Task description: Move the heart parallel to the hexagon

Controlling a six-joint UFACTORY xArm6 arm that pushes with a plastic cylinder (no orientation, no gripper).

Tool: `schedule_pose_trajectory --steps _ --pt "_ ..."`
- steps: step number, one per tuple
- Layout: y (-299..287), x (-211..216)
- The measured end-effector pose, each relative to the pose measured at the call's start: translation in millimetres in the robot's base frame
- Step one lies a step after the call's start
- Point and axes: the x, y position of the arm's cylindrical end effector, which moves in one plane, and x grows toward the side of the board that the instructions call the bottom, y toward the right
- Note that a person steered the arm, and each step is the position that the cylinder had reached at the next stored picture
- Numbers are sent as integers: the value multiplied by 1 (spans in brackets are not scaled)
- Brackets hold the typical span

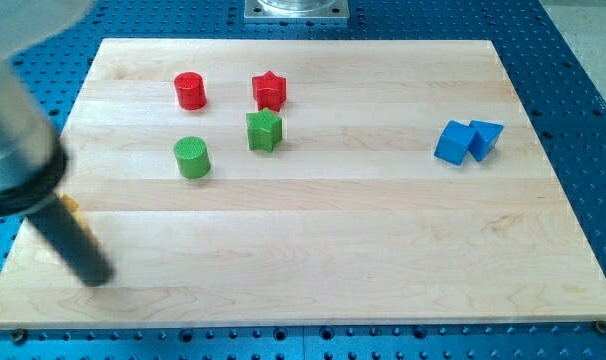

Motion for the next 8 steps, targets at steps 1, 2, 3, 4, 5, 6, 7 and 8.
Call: schedule_pose_trajectory --steps 1,2,3,4,5,6,7,8 --pt "38 4" --pt "-39 39" --pt "-94 3" --pt "-50 -30" --pt "32 -33" --pt "9 -19" --pt "-67 -31" --pt "-29 -72"
